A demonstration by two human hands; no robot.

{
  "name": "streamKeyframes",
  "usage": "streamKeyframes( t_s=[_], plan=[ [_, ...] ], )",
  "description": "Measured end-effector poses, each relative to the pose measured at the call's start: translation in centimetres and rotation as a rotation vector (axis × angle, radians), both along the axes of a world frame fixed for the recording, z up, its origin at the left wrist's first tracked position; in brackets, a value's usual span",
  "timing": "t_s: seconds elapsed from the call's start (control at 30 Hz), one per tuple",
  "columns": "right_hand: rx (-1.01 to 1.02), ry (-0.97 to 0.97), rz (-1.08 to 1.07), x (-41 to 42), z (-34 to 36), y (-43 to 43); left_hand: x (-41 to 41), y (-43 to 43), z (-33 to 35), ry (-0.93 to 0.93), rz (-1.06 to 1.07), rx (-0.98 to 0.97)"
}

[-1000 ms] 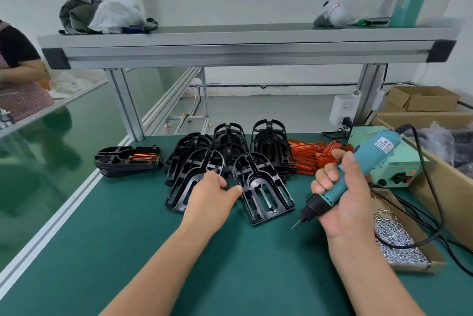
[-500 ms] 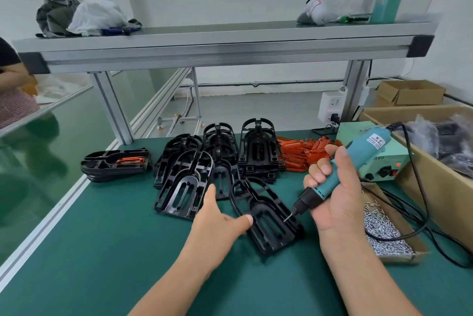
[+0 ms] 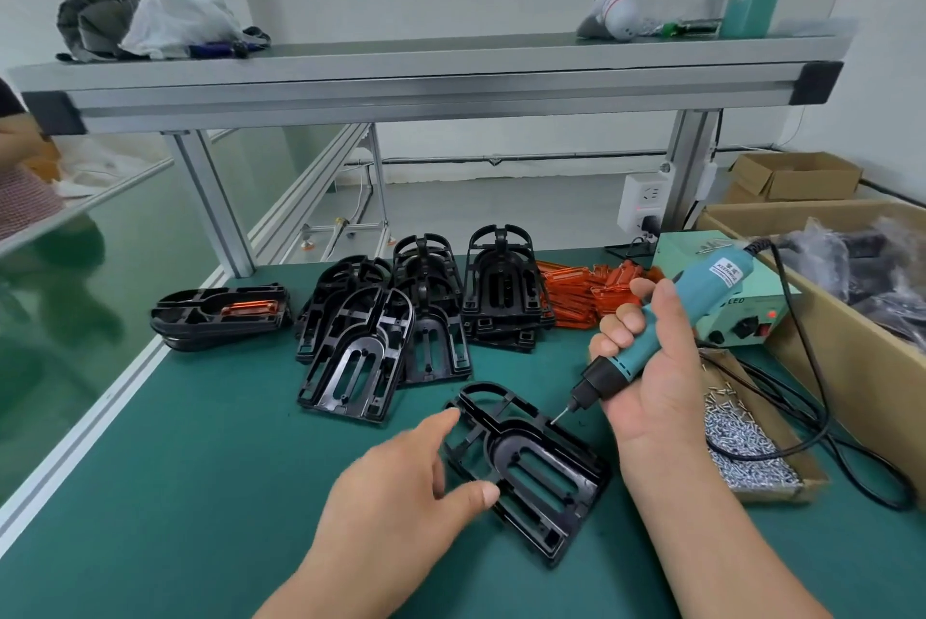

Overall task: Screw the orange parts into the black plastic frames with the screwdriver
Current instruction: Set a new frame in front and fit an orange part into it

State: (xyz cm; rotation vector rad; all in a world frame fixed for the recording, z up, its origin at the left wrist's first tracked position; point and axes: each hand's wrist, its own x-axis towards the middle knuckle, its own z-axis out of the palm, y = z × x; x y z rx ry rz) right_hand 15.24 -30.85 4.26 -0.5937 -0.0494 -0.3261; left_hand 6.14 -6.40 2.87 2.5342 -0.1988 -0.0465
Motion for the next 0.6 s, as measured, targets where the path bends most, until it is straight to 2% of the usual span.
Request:
streamKeyframes(
  t_s=[0.1,0.27,0.4,0.6],
  plan=[
    [0.018,0.015,-0.001,0.0,-0.2,-0.2,2.0,0.2,1.5,-0.128,-0.168,0.138],
    [0.042,0.033,-0.009,0.2,-0.1,-0.3,5.0,-0.8,2.3,-0.073,-0.371,0.329],
    [0.044,0.044,0.002,0.3,0.0,-0.5,5.4,-1.2,2.2,-0.099,-0.354,0.424],
    [0.056,0.056,0.035,0.1,0.3,-0.5,3.5,-1.5,1.6,-0.137,-0.185,0.549]
  ],
)
